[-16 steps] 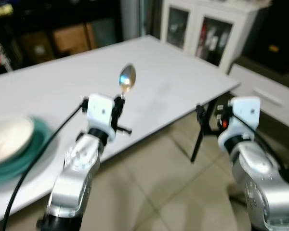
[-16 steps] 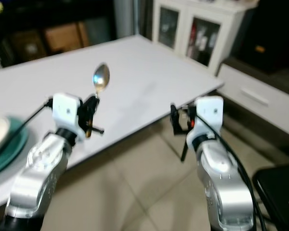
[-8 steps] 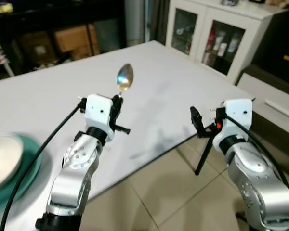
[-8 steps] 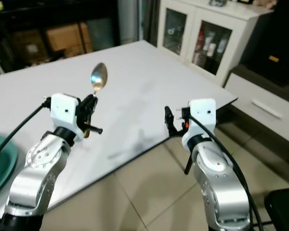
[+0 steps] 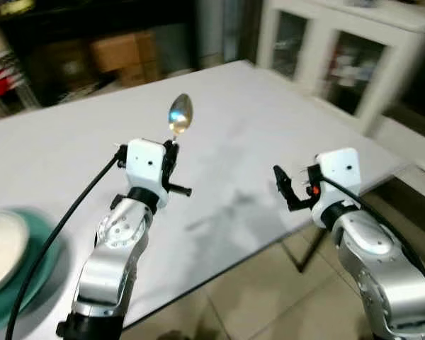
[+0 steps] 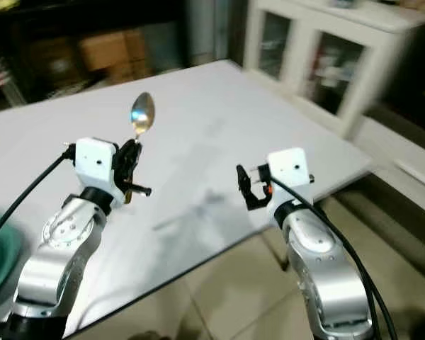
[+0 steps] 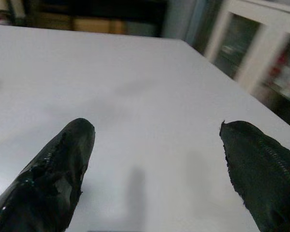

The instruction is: Setting the table

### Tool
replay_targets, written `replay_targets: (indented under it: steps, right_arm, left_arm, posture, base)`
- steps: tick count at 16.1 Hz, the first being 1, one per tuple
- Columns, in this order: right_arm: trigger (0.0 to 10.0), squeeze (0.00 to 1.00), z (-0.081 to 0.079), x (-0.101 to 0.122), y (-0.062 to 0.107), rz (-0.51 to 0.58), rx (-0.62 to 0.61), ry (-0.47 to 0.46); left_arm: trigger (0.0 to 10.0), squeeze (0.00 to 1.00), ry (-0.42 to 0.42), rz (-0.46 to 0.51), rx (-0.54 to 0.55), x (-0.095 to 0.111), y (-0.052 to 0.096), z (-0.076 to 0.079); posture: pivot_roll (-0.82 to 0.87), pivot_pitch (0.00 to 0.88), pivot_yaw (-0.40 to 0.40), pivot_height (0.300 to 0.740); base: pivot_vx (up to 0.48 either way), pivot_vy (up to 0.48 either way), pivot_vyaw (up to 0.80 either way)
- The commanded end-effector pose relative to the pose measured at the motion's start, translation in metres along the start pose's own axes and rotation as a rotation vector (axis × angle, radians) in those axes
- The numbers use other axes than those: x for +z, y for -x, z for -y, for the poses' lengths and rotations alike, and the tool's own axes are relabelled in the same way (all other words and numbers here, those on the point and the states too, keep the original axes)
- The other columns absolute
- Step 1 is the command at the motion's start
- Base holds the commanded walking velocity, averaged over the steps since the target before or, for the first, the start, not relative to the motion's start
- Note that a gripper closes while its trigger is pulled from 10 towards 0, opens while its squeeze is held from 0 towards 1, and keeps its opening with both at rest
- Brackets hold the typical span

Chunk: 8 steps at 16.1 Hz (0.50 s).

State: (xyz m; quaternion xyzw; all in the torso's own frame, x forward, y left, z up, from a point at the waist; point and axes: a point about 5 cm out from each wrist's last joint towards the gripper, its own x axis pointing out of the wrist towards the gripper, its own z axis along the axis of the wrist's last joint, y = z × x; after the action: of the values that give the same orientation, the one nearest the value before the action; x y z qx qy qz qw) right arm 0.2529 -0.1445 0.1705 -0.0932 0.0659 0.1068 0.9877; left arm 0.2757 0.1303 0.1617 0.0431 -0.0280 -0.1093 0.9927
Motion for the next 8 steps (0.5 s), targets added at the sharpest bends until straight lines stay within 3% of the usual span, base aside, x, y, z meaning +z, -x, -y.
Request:
replay_targets:
  steps: [1, 5, 8]
  right_arm:
    - [10.0, 0.0, 0.003, 0.003, -0.001, 0.016, -0.005, 0.021]
    - [10.0, 0.0, 0.01, 0.002, -0.005, 0.007, 0.03, 0.046]
    - [10.0, 0.0, 0.021, 0.002, -0.004, 0.001, 0.004, 0.076]
  left_arm:
    - [10.0, 0.0, -0.001, 0.011, 0.029, 0.003, 0.001, -0.001]
    - [10.0, 0.0, 0.005, 0.009, 0.106, 0.002, 0.002, -0.007]
    - [10.0, 0.0, 0.032, -0.015, 0.094, -0.004, 0.0, 0.001]
  posture:
    - [-0.06, 0.0, 0.023, 0.74]
    - [-0.07, 0.0, 0.016, 0.74]
    - [-0.09, 0.0, 0.029, 0.74]
  base:
    - [0.0, -0.48, 0.8]
    - [0.0, -0.48, 0.8]
    - [0.0, -0.48, 0.8]
